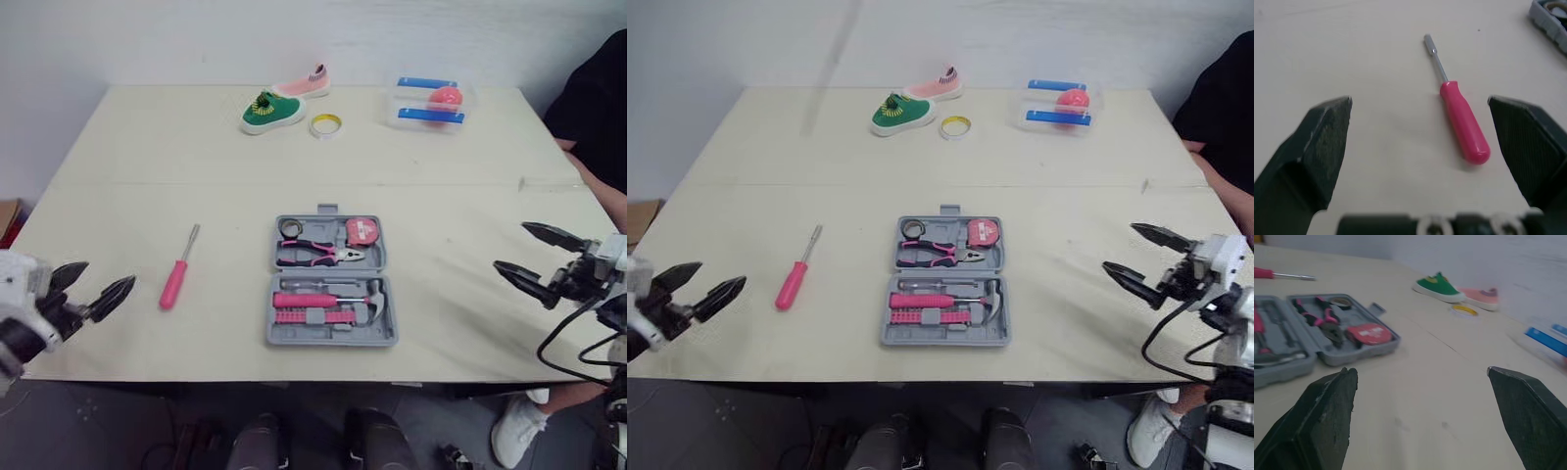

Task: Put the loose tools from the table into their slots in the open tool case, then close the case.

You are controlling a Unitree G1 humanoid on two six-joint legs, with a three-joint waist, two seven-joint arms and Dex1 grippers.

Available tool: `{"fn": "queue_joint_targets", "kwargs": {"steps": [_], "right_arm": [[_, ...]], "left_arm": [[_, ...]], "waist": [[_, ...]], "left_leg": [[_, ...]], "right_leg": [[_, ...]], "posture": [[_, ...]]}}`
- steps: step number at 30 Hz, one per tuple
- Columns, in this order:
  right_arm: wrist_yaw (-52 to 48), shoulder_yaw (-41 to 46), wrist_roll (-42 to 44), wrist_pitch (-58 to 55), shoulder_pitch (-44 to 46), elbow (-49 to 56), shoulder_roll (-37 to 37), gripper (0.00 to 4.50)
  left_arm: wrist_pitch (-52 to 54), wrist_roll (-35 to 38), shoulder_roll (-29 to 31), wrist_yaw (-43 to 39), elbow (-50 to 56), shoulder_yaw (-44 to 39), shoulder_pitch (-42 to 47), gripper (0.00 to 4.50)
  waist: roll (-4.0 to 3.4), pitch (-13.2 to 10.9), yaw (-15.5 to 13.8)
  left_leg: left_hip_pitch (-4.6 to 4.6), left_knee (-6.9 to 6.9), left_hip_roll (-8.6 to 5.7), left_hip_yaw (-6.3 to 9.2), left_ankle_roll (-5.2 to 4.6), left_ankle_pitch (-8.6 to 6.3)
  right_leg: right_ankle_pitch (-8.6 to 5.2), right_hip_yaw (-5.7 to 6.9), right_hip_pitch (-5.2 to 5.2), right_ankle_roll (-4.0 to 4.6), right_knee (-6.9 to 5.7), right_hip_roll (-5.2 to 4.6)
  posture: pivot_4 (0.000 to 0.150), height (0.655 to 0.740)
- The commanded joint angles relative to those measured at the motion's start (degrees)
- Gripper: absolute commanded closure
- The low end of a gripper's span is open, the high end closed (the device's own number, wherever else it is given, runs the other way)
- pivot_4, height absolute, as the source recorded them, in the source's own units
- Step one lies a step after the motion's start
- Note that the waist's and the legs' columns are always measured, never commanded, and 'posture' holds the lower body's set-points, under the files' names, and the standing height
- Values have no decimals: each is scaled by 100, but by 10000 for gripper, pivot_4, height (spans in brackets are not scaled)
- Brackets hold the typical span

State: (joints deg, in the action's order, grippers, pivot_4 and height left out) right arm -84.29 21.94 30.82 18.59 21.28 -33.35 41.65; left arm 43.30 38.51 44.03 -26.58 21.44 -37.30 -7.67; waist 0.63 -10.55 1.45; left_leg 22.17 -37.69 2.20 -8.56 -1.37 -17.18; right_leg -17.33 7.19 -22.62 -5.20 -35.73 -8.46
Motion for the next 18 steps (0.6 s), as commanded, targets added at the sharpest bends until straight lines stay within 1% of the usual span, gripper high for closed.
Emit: {"fn": "queue_joint_targets", "kwargs": {"steps": [1,3,4,7,9,12,16,18], "right_arm": [[-135,-178,335,-382,-98,910,-138,724],[-191,-323,363,-373,-151,1245,-293,724],[-246,-422,357,-350,-163,1367,-362,724],[-237,-537,313,-310,-124,1441,-484,724],[-256,-589,295,-293,-105,1422,-516,724],[-312,-677,402,-486,-93,1516,-579,724],[-424,-823,489,-613,-128,1840,-636,724],[-452,-888,486,-624,-135,1993,-642,724]], "left_arm": [[1219,193,-99,928,334,324,461,0],[1856,310,-289,1376,370,456,795,0],[2014,259,-361,1528,326,593,975,0],[2404,14,-484,1848,162,854,1350,0],[2444,-86,-582,1934,29,1042,1577,0],[2683,-604,-694,2399,-623,1504,2137,0],[2694,-706,-628,2107,-756,1749,2246,0],[2696,-686,-806,2039,-778,1748,2200,0]], "waist": [[-2,-1,1],[-2,-1,5],[-1,-1,6],[0,-1,6],[0,-1,-1],[1,-2,-13],[1,-1,-21],[0,0,-21]], "left_leg": [[-1,0,-3,0,0,1],[-2,0,-3,1,3,3],[-2,2,-3,0,4,6],[-2,3,-1,1,-16,25],[-1,4,-3,1,-17,25],[0,3,-6,1,-19,28],[-3,1,-8,2,-20,32],[-3,5,-8,1,-17,32]], "right_leg": [[0,-2,0,0,-5,-1],[0,-2,-2,0,-8,1],[0,-1,-2,0,-7,3],[0,1,-2,0,-8,12],[0,0,-2,0,-8,11],[0,2,-4,0,-6,12],[0,0,-4,0,-13,8],[0,-1,-5,0,-12,8]], "posture": [[1500,7400],[1500,7400],[1500,7400],[1500,7400],[1500,7400],[1500,7400],[1500,7400],[1500,7400]]}}
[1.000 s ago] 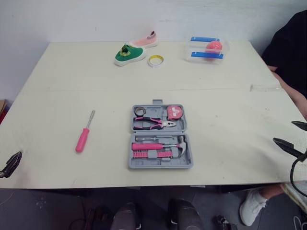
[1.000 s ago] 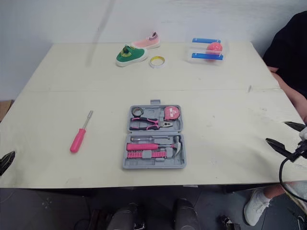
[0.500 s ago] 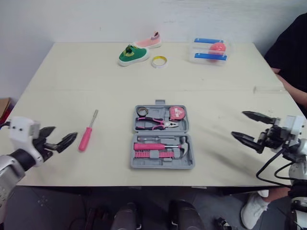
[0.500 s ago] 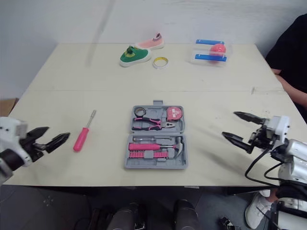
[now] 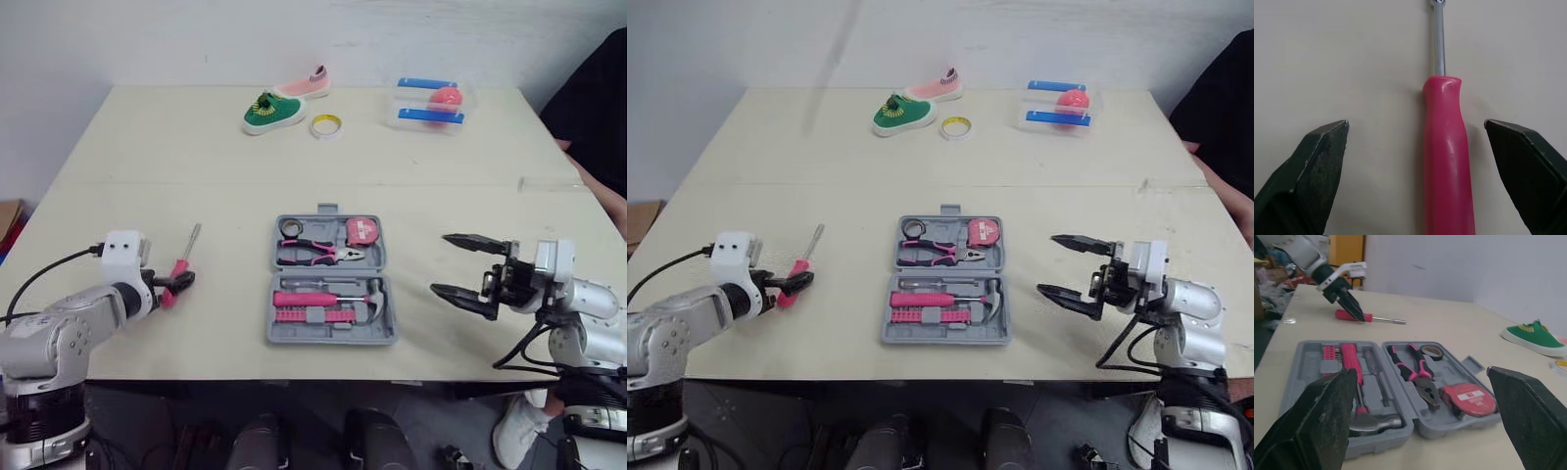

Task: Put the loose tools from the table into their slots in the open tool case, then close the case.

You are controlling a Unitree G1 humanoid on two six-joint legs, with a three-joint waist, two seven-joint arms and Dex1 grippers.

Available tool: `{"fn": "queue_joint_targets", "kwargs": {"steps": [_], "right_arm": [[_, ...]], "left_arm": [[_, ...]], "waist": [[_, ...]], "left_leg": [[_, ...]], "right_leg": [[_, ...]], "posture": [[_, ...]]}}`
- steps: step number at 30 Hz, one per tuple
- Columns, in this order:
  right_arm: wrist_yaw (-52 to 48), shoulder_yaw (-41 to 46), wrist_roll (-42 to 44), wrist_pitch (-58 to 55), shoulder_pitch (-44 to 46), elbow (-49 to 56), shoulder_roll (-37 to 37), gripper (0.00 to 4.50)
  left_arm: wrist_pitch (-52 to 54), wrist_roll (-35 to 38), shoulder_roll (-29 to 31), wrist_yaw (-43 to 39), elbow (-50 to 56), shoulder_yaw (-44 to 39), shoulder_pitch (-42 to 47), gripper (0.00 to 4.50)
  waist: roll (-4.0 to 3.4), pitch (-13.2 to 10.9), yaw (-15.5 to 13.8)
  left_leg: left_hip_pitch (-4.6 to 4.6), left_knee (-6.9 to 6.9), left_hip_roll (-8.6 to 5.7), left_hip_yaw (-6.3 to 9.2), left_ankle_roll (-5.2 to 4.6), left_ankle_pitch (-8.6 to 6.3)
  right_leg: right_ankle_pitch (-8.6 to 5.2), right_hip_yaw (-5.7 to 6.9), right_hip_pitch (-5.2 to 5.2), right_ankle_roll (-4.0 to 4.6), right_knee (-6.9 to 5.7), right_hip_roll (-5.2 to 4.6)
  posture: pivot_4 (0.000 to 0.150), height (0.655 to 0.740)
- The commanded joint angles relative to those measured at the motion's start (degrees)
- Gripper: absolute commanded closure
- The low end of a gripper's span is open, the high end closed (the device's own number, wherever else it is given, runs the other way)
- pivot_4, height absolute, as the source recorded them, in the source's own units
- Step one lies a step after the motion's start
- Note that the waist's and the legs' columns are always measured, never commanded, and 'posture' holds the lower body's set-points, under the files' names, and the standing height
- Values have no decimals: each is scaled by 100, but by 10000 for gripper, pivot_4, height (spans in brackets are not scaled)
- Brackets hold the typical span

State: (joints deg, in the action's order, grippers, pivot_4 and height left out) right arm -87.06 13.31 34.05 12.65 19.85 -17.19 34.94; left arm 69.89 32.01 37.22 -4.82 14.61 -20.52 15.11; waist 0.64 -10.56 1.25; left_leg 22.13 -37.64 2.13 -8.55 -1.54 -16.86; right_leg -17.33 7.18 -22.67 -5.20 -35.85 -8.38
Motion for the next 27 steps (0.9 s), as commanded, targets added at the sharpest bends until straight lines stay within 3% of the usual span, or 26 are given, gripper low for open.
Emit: {"fn": "queue_joint_targets", "kwargs": {"steps": [1,4,7,8,11,16,19,23,27], "right_arm": [[-143,-33,139,-25,-9,419,25,205],[-75,-27,114,-28,-72,473,39,0],[-65,-88,41,-165,-265,601,183,0],[18,-57,25,-174,-313,652,209,0],[214,34,-42,-92,-318,723,254,0],[603,107,-52,-197,-305,1004,332,0],[761,115,-59,-577,-510,1316,612,0],[922,431,150,-1139,-828,1707,1066,0],[863,490,155,-1149,-1038,1932,1139,0]], "left_arm": [[4,-62,-179,-181,-74,122,-139,2601],[52,-111,-248,-280,-18,192,-216,11808],[94,-107,-259,-414,-35,205,-277,23938],[-62,-110,-290,-487,-85,135,-290,30015],[-559,-150,-257,-806,-156,74,-329,39407],[-1808,-355,166,-1744,13,230,-307,39258],[-3037,-391,661,-3067,378,521,-159,39258],[-3702,-75,984,-4534,763,1178,315,39258],[-3995,-522,1239,-5390,967,2289,578,39258]], "waist": [[-1,1,0],[-1,1,-44],[-2,1,-121],[-2,1,-130],[-3,2,-123],[2,-1,-138],[9,-5,-137],[7,-4,-148],[7,-4,-96]], "left_leg": [[0,1,0,0,1,1],[-2,-1,-1,0,28,-14],[-2,-1,-6,0,29,-15],[-2,-1,-8,0,28,-15],[-2,-1,-14,0,27,-15],[3,-1,-12,7,28,-14],[22,1,-9,6,30,-13],[25,13,-16,5,30,-16],[15,31,-15,-3,-4,2]], "right_leg": [[0,0,0,0,0,0],[0,0,0,0,-1,-4],[0,-2,0,0,0,-7],[0,-1,1,0,0,-9],[0,-2,1,0,0,-14],[0,5,-2,0,1,-14],[0,6,-20,0,5,-13],[0,9,-19,2,26,-17],[0,9,-11,0,35,-6]], "posture": [[1500,7400],[1500,7400],[1500,7400],[1500,7400],[1500,7400],[1500,7400],[1500,7400],[1500,7400],[1500,7400]]}}
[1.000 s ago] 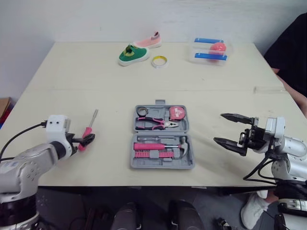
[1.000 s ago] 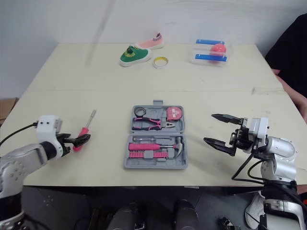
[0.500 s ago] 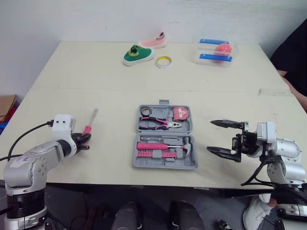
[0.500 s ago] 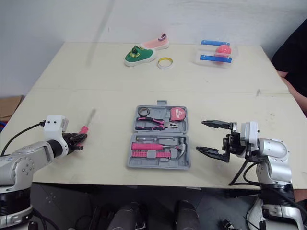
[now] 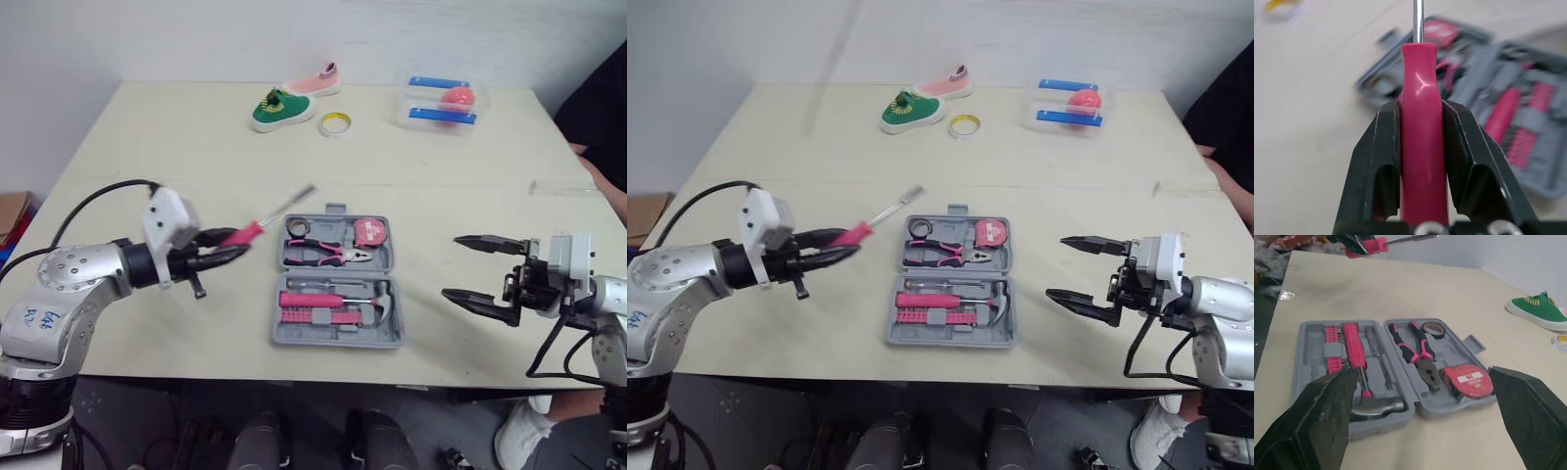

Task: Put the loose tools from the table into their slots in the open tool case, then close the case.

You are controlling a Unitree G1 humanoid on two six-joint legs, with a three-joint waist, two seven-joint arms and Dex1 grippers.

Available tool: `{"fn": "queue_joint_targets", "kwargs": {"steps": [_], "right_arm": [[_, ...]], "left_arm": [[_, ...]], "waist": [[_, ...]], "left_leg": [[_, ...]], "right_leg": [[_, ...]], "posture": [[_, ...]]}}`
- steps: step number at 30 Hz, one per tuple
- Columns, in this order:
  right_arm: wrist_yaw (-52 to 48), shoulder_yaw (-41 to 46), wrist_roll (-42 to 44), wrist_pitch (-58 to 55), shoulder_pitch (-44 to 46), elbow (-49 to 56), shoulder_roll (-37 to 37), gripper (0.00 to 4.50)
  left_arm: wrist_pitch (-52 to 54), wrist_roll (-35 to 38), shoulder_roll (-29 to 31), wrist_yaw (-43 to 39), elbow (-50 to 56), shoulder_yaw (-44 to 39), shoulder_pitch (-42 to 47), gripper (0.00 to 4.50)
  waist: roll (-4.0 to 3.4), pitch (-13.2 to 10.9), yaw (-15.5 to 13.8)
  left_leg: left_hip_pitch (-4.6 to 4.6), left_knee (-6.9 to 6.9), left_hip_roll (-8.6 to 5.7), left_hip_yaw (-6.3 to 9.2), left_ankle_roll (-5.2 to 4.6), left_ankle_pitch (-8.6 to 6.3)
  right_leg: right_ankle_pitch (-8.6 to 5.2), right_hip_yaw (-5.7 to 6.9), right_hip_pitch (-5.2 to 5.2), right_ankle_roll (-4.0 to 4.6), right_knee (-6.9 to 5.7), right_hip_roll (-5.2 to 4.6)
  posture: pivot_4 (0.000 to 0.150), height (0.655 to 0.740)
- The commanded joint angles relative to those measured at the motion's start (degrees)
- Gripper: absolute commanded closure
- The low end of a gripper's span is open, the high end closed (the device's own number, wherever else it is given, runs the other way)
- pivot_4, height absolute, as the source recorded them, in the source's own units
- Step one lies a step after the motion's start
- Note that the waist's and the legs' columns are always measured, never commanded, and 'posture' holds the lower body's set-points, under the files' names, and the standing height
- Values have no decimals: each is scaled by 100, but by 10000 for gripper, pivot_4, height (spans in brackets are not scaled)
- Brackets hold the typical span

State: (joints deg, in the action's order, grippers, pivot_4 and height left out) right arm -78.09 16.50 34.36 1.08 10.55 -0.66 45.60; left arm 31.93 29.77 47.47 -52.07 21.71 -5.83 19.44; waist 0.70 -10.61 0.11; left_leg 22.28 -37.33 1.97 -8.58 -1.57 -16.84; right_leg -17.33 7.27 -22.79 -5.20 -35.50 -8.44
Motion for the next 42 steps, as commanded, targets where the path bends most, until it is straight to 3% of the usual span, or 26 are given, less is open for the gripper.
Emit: {"fn": "queue_joint_targets", "kwargs": {"steps": [1,4,12,34,35,42], "right_arm": [[32,190,100,20,-118,301,53,0],[131,191,45,17,-149,334,53,0],[374,241,105,-52,-613,909,-7,0],[335,590,146,97,-1271,1050,-62,0],[329,589,139,117,-1277,1035,-70,0],[267,494,56,311,-1240,794,-160,0]], "left_arm": [[-221,-475,277,-841,302,1185,234,39258],[-252,-757,310,-1017,263,1664,424,39258],[1160,-685,-251,-460,455,2206,784,39258],[951,-1417,-557,-557,55,2886,961,39258],[904,-1429,-562,-585,58,2892,955,29001],[-3,-1285,-824,-713,-127,2464,835,397]], "waist": [[0,-1,19],[-3,-4,15],[3,-8,-48],[11,-13,-101],[11,-13,-104],[11,-13,-145]], "left_leg": [[-6,5,7,-7,4,3],[-9,2,7,-12,0,14],[-1,-8,6,10,-9,16],[1,-19,0,18,-16,20],[1,-19,1,18,-15,20],[2,-26,0,18,-16,19]], "right_leg": [[0,6,0,0,1,14],[0,21,-2,0,-10,43],[1,-1,5,-1,-12,13],[2,10,10,-2,-15,9],[2,10,10,-2,-16,9],[2,11,12,-2,-17,9]], "posture": [[1500,7400],[1500,7400],[1500,7400],[1500,7400],[1500,7400],[1500,7400]]}}
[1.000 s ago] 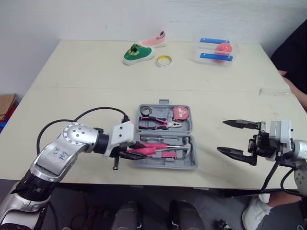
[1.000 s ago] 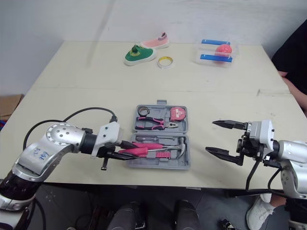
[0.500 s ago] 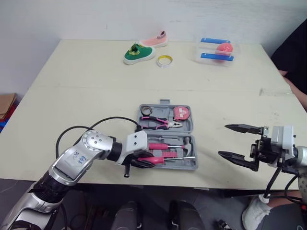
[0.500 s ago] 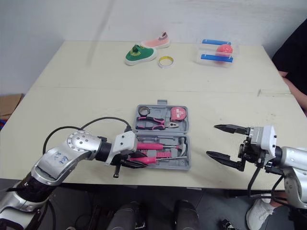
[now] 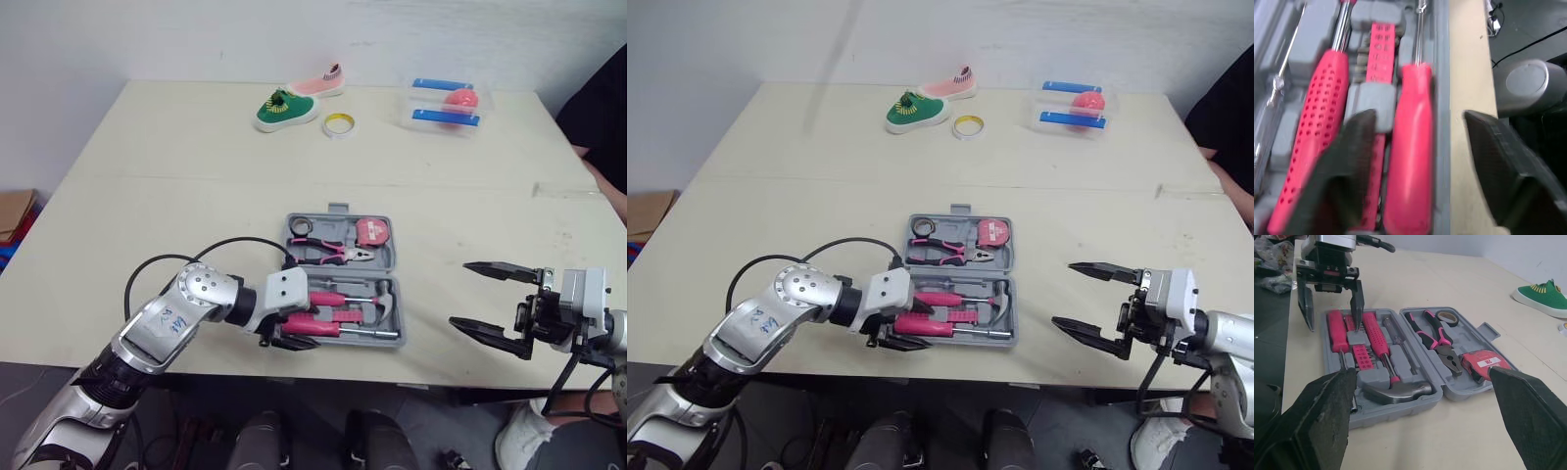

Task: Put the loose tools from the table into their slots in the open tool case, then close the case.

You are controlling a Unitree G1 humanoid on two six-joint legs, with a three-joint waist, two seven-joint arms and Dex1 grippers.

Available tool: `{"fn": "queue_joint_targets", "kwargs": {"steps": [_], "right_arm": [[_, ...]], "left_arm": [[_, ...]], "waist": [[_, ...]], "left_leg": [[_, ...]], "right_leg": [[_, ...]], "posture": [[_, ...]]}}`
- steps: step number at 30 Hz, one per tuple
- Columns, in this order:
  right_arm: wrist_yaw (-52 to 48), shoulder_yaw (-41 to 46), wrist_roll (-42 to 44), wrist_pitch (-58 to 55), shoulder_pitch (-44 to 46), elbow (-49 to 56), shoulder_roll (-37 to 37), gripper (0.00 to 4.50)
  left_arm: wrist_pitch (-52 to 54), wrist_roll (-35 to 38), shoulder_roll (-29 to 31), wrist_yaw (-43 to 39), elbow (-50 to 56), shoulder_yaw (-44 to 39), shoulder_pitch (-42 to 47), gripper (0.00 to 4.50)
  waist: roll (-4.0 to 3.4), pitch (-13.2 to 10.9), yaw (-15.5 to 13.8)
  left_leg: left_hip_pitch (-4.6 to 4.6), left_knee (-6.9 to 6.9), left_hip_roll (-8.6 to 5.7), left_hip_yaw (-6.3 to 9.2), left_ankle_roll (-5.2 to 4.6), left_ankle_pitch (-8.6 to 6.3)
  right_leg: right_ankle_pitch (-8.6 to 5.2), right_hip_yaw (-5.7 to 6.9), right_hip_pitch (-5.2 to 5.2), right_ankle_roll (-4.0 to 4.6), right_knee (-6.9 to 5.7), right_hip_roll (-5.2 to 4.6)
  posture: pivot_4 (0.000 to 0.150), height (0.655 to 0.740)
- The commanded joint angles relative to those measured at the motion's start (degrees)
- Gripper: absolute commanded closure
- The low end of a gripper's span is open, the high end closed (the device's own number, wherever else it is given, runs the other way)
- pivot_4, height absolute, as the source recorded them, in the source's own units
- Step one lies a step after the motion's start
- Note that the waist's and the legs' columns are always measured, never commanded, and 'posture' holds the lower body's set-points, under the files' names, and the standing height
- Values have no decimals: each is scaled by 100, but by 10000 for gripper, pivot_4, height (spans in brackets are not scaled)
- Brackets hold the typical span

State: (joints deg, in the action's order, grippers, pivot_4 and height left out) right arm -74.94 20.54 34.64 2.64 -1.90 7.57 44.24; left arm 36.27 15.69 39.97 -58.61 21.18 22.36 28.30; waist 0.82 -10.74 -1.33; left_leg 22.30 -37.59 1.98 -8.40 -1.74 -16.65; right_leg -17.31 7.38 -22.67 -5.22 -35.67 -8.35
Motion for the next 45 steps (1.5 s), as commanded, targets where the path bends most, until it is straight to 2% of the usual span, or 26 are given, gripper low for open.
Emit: {"fn": "queue_joint_targets", "kwargs": {"steps": [1,4,7,15,24,29,35,41,45], "right_arm": [[-62,84,11,194,1,-75,-42,0],[-111,79,-11,289,-32,-193,-77,0],[-134,69,-41,388,-71,-270,-126,0],[-140,37,-73,375,-104,-314,-116,0],[29,15,-112,286,-116,-193,-152,0],[135,-14,-128,253,-145,-100,-182,0],[208,-46,-150,254,-154,-70,-211,0],[314,-114,-134,147,-232,-43,-248,0],[535,-169,-170,34,-231,-12,-278,0]], "left_arm": [[-630,207,-155,-55,-150,-528,-77,397],[-1100,499,-472,-92,-366,-952,-135,397],[-1424,876,-710,-417,-627,-1225,-324,8606],[-1960,568,-1035,-431,-1079,-930,-714,44421],[-2272,-153,-1346,-231,-1780,-478,-634,44421],[-2526,-534,-1160,-510,-1841,-120,-663,44421],[-2064,-1067,-1052,-77,-2007,118,-695,44421],[-1204,-1160,-938,58,-1999,440,-880,44421],[-1651,-1347,-968,348,-2190,480,-1014,44421]], "waist": [[0,0,-1],[0,0,1],[0,0,1],[0,0,-3],[0,0,-5],[-1,1,-5],[-4,4,-4],[-28,41,-7],[-62,100,-6]], "left_leg": [[0,-1,0,1,0,0],[0,-5,2,2,-1,-1],[-1,-9,2,5,-3,-2],[-3,-15,1,4,-6,-4],[-3,-18,-2,6,-9,-7],[-4,-18,1,6,-9,-8],[-11,-17,1,7,-10,-10],[-21,-17,3,9,-13,-12],[-41,-13,6,9,-22,-27]], "right_leg": [[0,1,1,0,0,-1],[0,3,3,0,-2,-6],[0,8,8,0,-2,-6],[2,15,11,-3,-3,-5],[4,16,13,-6,-1,-11],[4,16,14,-6,-1,-12],[4,11,22,-6,1,-14],[4,9,32,-8,2,-15],[4,9,53,-6,13,-13]], "posture": [[1500,7400],[1500,7400],[1500,7400],[1500,7400],[1500,7400],[1500,7400],[1500,7400],[1500,7400],[1500,7400]]}}
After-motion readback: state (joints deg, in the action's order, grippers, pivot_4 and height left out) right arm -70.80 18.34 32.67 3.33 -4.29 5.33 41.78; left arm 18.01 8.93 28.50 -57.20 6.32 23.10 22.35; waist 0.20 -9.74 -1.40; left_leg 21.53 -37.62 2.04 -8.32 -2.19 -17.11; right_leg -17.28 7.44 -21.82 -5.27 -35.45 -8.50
